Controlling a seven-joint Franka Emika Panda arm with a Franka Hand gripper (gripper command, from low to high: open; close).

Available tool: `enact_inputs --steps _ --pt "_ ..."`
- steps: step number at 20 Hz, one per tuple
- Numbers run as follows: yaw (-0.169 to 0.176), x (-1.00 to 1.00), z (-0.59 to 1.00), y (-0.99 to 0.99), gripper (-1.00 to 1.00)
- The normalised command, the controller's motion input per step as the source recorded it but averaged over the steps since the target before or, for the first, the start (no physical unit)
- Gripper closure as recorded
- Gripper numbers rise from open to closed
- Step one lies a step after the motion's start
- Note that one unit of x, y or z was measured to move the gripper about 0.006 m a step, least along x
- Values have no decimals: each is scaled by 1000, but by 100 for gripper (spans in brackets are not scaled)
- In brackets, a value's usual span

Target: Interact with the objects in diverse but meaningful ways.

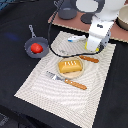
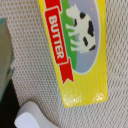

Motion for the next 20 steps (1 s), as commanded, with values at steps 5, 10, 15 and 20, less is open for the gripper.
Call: enact_inputs --steps 5,10,15,20 --pt "48 -393 379 -14 -100" --pt "71 -653 226 -3 -100" --pt "75 -857 22 0 -100" --pt "76 -977 0 0 -100"
